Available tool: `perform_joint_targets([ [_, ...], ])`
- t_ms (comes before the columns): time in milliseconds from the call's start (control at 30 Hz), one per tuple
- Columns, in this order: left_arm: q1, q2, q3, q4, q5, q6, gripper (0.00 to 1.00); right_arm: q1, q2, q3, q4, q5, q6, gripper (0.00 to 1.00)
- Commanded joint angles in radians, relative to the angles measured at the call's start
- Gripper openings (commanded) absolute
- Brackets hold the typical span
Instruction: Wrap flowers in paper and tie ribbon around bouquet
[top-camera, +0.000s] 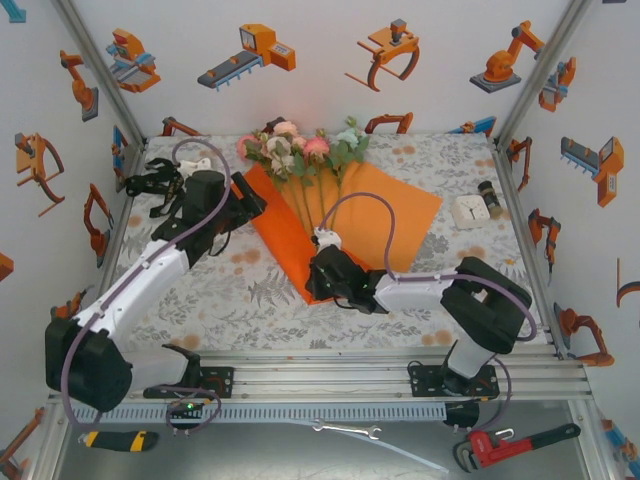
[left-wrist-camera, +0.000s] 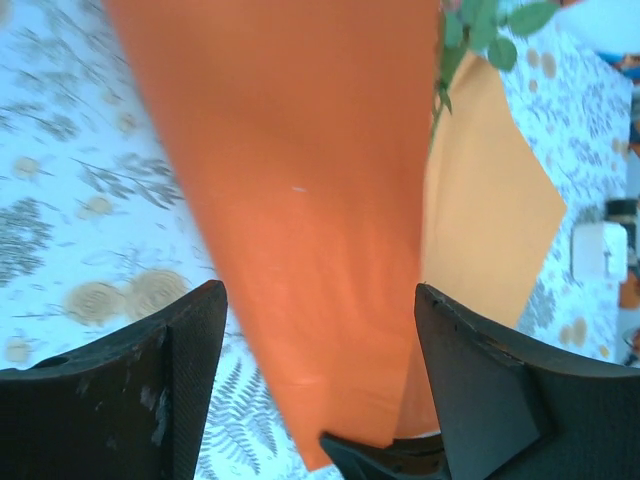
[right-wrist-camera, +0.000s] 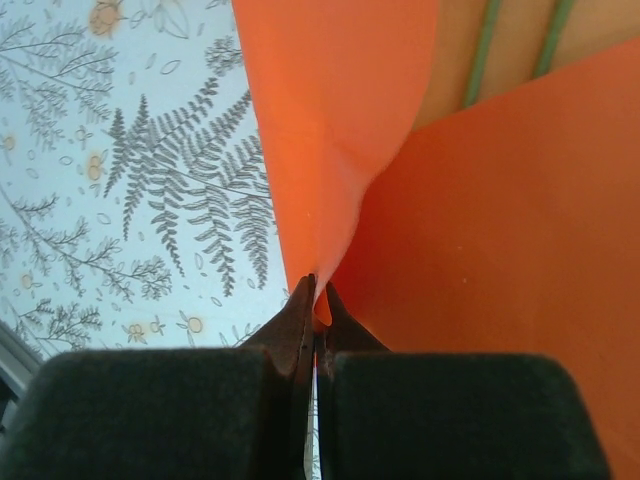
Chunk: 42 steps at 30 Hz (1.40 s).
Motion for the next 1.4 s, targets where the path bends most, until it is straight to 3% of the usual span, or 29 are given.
perform_joint_targets([
  [0, 0.005, -0.014, -0.075, -0.034, -0.144, 0.073, 0.71, -0.010, -0.052, -0.041, 0.031, 0.081, 0.068, 0.00],
  [167, 0.019, 0.042, -0.107, 0.000, -0.119, 0.051, 0.71, -0.022, -0.071, -0.068, 0.015, 0.118, 0.126, 0.01],
  [300, 0.019, 0.154, -0.078, 0.060, -0.023, 0.049, 0.70, -0.028, -0.061, -0.053, -0.036, 0.107, 0.144, 0.21],
  [400, 0.019, 0.282, -0.025, 0.102, 0.030, 0.032, 0.62, -0.027, -0.076, -0.038, -0.095, 0.126, 0.161, 0.30],
  [567, 0.019, 0.496, 0.112, 0.150, 0.101, 0.018, 0.39, -0.026, -0.123, -0.065, -0.119, 0.184, 0.179, 0.36],
  [767, 0.022, 0.640, 0.218, 0.172, 0.109, 0.011, 0.28, -0.027, -0.228, -0.083, -0.150, 0.140, 0.147, 0.43],
  [967, 0.043, 0.721, 0.267, 0.161, 0.119, 0.007, 0.28, 0.007, -0.338, -0.046, -0.125, 0.016, 0.018, 0.43],
  [1067, 0.064, 0.733, 0.270, 0.167, 0.122, -0.002, 0.28, 0.016, -0.257, 0.010, -0.073, -0.063, -0.008, 0.43],
  [1200, 0.101, 0.741, 0.268, 0.188, 0.137, -0.005, 0.28, 0.003, -0.070, 0.091, -0.044, -0.047, 0.007, 0.42],
  [1367, 0.161, 0.772, 0.295, 0.200, 0.169, 0.013, 0.29, -0.053, 0.050, 0.079, -0.021, -0.083, 0.049, 0.30],
])
